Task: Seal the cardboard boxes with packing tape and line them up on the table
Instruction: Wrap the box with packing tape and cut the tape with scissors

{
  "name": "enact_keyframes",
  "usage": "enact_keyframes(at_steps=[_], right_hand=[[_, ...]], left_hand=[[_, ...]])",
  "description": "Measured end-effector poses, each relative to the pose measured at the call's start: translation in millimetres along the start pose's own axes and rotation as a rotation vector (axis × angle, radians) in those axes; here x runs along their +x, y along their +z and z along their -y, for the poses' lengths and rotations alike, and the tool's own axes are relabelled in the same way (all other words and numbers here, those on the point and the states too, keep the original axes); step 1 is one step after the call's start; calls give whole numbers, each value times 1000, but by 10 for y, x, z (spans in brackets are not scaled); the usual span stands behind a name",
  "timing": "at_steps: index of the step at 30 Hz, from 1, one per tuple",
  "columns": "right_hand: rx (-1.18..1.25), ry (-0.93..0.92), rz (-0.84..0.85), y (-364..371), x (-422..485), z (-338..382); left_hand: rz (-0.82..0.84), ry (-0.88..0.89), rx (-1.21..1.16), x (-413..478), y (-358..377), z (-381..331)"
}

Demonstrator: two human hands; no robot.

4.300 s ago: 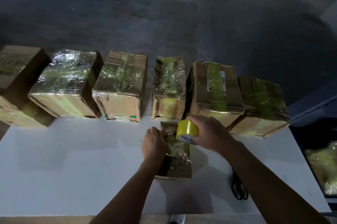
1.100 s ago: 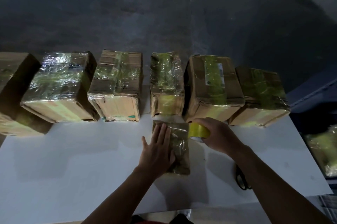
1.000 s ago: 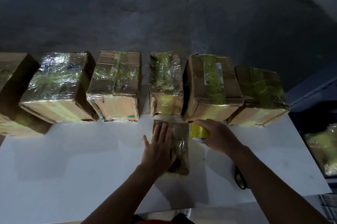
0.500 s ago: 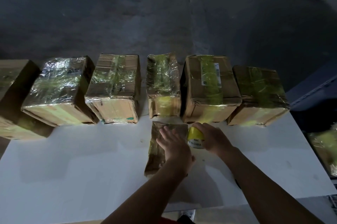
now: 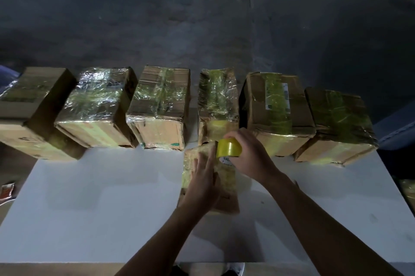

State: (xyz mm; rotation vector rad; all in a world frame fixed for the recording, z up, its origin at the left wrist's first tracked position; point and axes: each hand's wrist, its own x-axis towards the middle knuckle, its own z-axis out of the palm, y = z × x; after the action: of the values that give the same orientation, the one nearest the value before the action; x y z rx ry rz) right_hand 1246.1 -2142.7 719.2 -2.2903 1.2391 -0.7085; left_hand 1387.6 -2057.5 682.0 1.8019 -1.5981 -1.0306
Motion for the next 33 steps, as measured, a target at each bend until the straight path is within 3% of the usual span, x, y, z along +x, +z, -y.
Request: enact_keyframes(at_steps=[4,9,16,28,33], right_hand=[[131,24,56,82,-40,-26],[20,-31,157,154,30,44],[-103,-90,64,6,-33,43],[-176,-102,97,-17,-58,74],[-252,-78,94,-22,-95,30]], left_hand=[[-55,27,-150,-20,-142,156],[-82,-7,-281,-63,-244,304],[-34,-16,-295,-78,-214,272],[-73,-6,-443,-60,-258,465],[-51,6,-360,-59,-297,461]])
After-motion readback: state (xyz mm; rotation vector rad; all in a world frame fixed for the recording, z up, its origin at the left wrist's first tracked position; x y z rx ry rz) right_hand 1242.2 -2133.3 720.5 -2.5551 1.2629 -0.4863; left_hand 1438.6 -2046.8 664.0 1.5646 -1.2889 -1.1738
